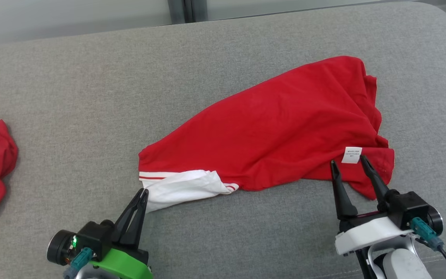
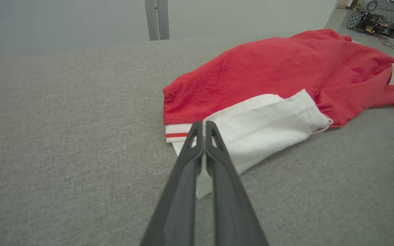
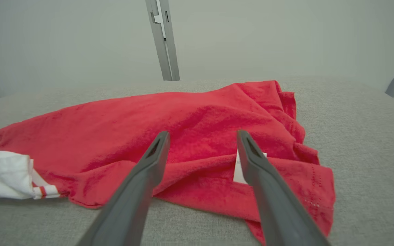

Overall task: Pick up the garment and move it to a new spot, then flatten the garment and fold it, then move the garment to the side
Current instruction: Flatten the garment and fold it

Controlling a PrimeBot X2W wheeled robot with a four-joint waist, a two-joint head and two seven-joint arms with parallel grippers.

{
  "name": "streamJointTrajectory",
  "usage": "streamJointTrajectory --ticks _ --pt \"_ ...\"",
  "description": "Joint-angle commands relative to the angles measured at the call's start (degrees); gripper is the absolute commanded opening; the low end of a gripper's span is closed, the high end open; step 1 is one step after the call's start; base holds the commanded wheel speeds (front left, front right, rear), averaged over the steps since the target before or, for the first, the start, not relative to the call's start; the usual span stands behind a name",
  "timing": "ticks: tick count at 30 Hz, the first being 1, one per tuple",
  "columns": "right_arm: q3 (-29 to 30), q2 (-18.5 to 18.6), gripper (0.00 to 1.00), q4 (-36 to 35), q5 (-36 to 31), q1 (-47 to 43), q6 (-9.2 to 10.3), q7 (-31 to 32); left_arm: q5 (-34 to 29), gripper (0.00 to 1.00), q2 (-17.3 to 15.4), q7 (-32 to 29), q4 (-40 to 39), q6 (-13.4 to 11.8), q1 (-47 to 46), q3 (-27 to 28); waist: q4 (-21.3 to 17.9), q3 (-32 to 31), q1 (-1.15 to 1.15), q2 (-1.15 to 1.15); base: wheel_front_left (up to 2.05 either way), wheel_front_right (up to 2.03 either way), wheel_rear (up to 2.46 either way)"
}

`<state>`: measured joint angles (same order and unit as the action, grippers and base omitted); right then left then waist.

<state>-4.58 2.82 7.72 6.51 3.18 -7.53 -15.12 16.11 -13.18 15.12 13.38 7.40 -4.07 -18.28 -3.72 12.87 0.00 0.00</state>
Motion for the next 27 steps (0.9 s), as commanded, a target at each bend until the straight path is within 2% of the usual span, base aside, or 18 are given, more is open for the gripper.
streamJointTrajectory --ticks 1,5,14,18,27 --pt "0.7 0.1 1.0 0.4 0.6 0.2 0.08 -0.1 -0.9 0.0 -0.4 0.0 -1.0 0.1 0.7 0.5 0.3 0.1 0.0 0.0 0.0 0.0 0.0" --pt "2.3 0.5 1.0 1.7 4.0 0.2 0.07 0.0 -1.5 0.0 -0.6 0.0 -3.5 0.1 1.4 0.9 0.6 0.5 0.0 0.0 0.0 0.0 0.0" --pt "1.9 10.7 1.0 3.1 19.8 -2.1 0.07 0.0 -2.7 0.0 -0.7 0.0 -5.4 0.0 2.2 1.8 0.3 0.6 0.0 0.0 0.0 0.0 0.0" --pt "-0.4 14.0 1.0 6.0 24.8 -1.7 0.07 0.0 -3.0 0.0 0.0 0.0 -5.8 0.0 2.6 2.7 -0.4 0.6 0.0 0.0 0.0 0.0 0.0" --pt "-4.9 16.6 1.0 12.7 29.7 3.3 0.07 0.0 -3.6 0.0 0.7 0.0 -6.5 0.0 2.9 3.0 -0.5 1.4 0.0 0.0 0.0 0.0 0.0"
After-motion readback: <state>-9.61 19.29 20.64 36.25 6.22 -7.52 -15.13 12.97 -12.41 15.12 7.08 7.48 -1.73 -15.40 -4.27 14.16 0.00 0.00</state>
